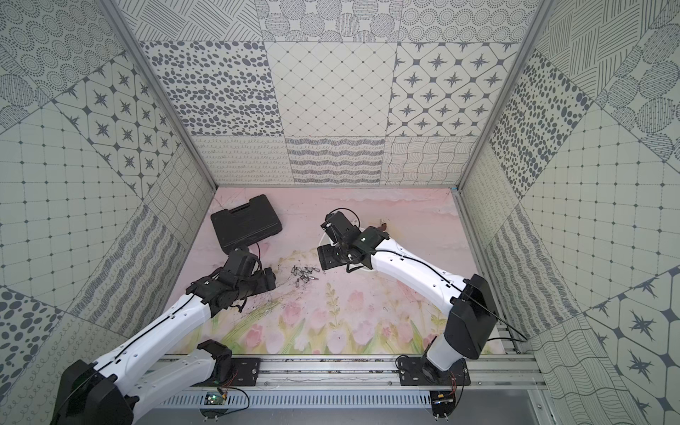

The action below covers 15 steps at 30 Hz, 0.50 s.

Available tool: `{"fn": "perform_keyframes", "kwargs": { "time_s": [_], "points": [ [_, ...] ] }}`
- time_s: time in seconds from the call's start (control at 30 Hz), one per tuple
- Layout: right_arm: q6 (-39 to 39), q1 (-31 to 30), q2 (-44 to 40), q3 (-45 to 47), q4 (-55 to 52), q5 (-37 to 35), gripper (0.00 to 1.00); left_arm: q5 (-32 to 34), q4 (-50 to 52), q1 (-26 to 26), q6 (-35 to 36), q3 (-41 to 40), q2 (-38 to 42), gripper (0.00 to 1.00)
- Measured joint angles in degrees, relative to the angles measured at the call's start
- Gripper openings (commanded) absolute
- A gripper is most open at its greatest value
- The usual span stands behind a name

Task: Put the bit on the desktop into the storage box
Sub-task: Pick up the screwdriver bit from the center of the board.

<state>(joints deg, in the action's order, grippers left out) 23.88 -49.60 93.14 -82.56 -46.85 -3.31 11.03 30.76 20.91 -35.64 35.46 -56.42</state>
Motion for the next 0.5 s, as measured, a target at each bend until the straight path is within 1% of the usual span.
{"fn": "perform_keyframes", "kwargs": {
  "time_s": [0.1,0.23,0.37,0.5],
  "points": [
    [-3.50,-1.22,4.22,-3.17,-1.62,-0.39,0.71,-0.13,-0.39,0.00,-1.75,-1.79,0.83,0.95],
    [-8.15,-2.27,9.62,-6.49,-3.19,-0.37,0.68,-0.17,-1.22,0.00,-3.32,-3.17,1.05,0.95],
    [-12.24,-2.97,15.87,-10.08,-4.07,-0.42,0.62,-0.20,-1.62,0.00,-4.35,-3.32,0.85,0.96],
    [-15.80,-3.91,21.24,-12.46,-4.31,-1.07,0.58,-0.22,-2.14,0.00,-4.85,-3.34,0.52,0.96]
  ]
}}
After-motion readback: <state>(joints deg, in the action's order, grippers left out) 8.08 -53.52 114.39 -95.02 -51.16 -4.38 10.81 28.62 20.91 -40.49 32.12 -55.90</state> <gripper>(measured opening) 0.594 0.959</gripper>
